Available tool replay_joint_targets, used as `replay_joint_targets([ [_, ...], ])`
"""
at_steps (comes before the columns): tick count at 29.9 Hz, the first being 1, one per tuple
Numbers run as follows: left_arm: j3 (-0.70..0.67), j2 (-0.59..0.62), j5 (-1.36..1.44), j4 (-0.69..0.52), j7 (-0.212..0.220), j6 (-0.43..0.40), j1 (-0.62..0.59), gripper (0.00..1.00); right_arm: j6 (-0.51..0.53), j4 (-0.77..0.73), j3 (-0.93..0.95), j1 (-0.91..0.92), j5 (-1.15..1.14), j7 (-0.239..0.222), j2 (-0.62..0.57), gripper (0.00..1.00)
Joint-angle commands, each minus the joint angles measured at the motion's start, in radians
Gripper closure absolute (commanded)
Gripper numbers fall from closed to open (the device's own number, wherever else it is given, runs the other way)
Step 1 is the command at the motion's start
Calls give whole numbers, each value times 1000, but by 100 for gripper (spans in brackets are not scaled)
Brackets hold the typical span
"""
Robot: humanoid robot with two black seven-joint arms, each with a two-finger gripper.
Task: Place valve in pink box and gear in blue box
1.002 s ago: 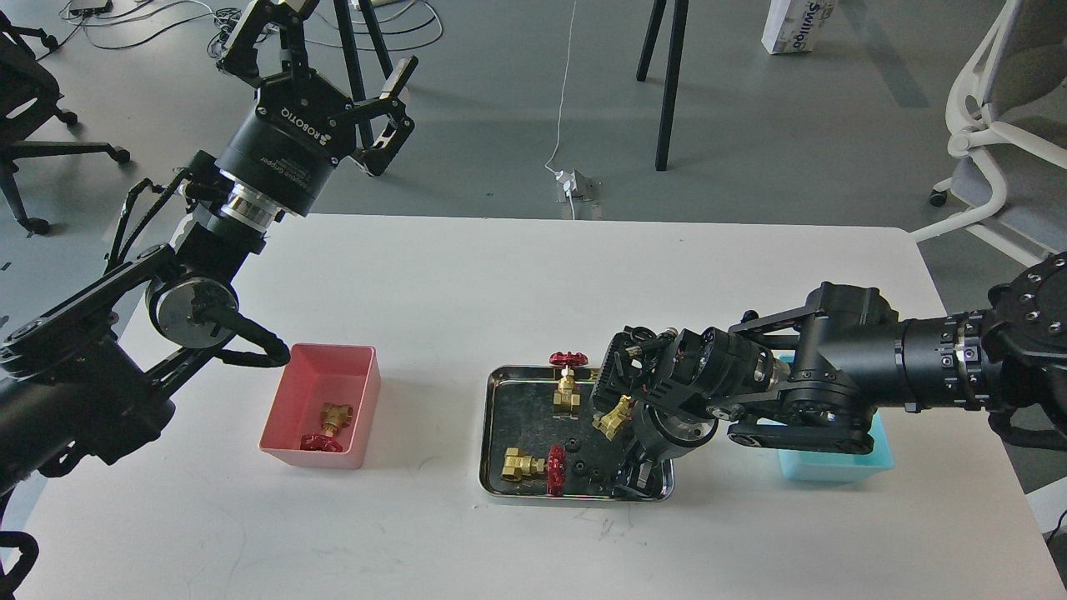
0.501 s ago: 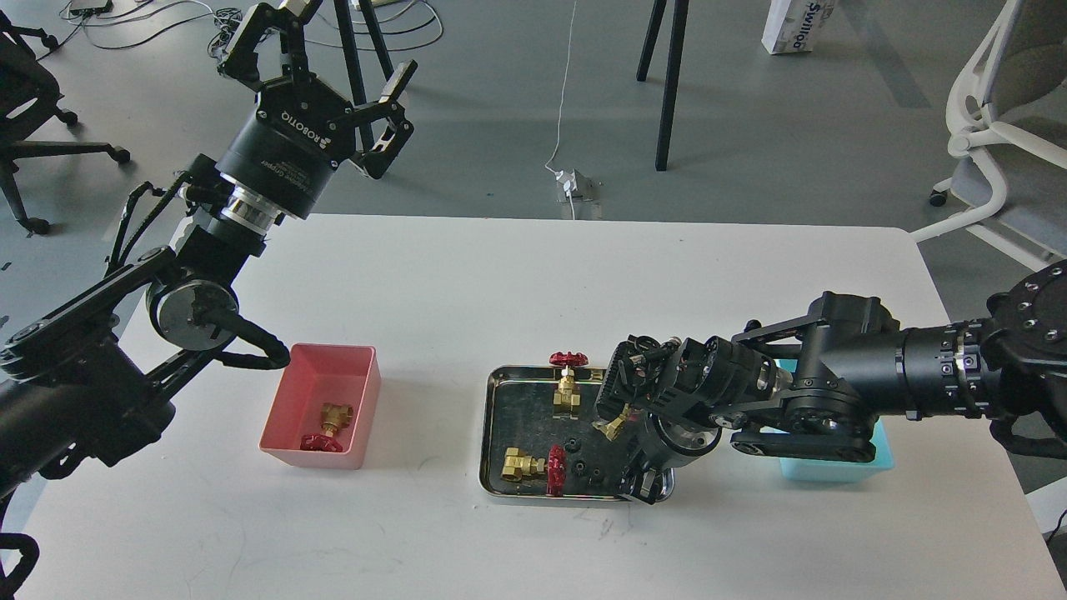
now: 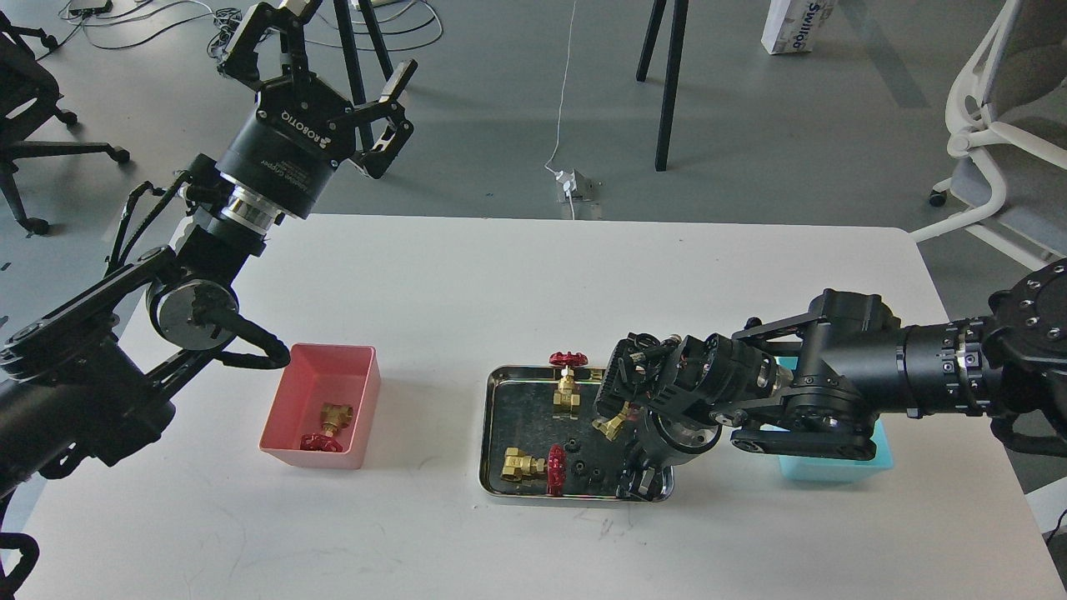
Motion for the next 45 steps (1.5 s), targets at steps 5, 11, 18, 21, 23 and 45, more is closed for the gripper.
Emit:
replay_joint_targets([
  [5,0,0,0,0,0,-2,-3,8,0,0,4,10,3,-2,-4,88],
  [11,-1,0,0,0,0,-1,-3,8,0,25,50,76,30,-1,-33,88],
  [18,0,-1,0,0,0,-4,0,8,0,92,128,192,82,-1,-188,88],
  [21,0,0,0,-2,0,-4,5,8,0,117,171,237,82,-1,-331,87],
  [23,0,0,0,-2,0,-4,6,8,0,160,194,246,84,-1,-459,87],
  [45,2,8,0,-8,0,-12,57,8,0,382,217,-5,86,-33,-977,70],
])
